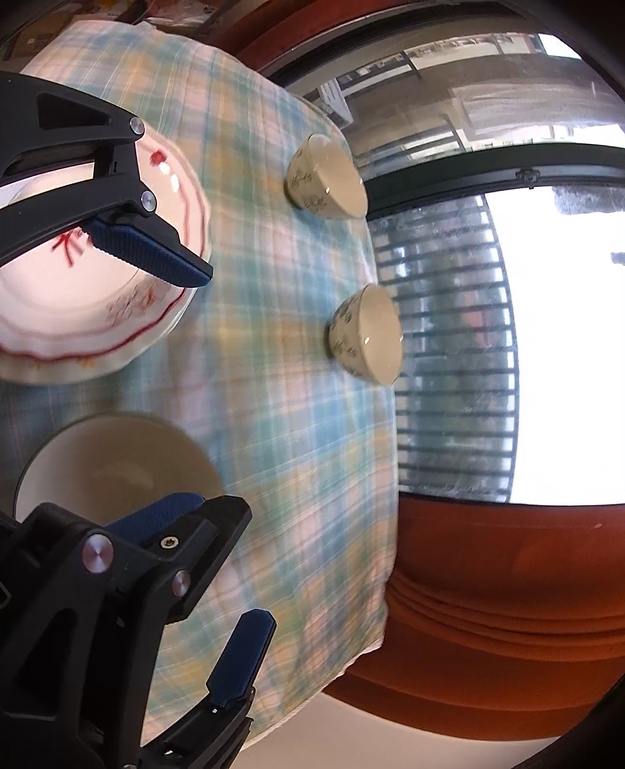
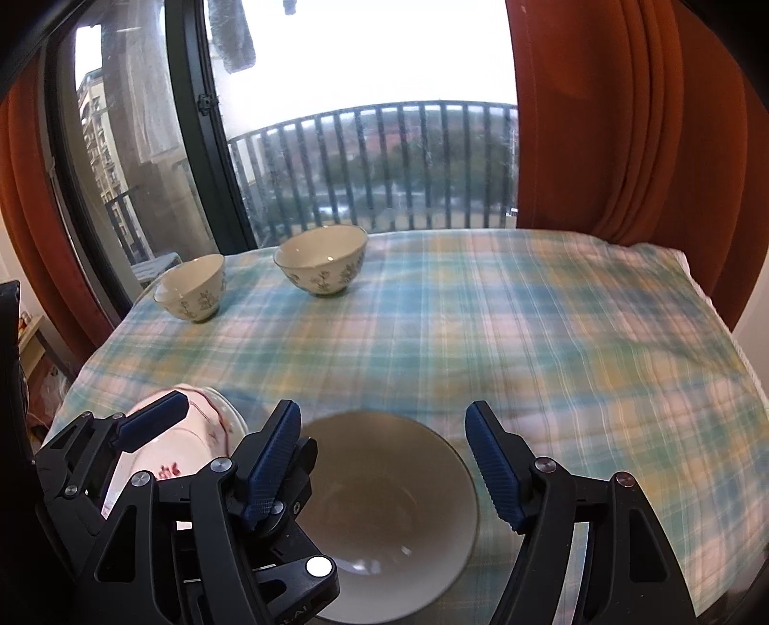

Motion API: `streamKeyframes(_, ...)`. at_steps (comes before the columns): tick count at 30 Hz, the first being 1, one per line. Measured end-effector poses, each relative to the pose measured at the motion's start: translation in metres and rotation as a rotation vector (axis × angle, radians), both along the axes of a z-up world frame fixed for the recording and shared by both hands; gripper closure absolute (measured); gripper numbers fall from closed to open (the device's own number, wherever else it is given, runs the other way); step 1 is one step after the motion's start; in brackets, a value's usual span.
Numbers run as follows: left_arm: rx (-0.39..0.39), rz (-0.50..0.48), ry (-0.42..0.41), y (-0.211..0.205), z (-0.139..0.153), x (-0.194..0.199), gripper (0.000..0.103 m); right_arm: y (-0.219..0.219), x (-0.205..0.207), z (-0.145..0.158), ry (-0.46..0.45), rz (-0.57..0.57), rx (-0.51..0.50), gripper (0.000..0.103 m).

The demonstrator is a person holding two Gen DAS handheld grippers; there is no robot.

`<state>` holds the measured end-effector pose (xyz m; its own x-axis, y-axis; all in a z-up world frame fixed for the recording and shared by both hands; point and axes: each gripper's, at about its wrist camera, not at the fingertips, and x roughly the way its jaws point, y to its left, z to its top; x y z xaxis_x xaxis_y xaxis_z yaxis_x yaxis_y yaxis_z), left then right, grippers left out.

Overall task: Organize plates and bowls
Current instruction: 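Move both grippers to the second green-rimmed cream bowl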

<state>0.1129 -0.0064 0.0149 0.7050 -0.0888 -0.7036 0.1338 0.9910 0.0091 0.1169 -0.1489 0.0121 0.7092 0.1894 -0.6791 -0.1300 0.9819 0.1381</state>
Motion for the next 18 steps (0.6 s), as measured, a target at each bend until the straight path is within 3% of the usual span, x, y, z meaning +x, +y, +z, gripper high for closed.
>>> streamKeyframes(11,-0.016,0.062,-0.04,0.044,0.024,0.025,0.014,0.043,0.028,0.029,-0.038,0.035,-0.021,0.028)
streamKeyframes(18,-0.017,0.102,-0.061,0.072,0.036,0.042,0.013,0.068,0.05,0.042,-0.047,0.035,-0.02,0.021)
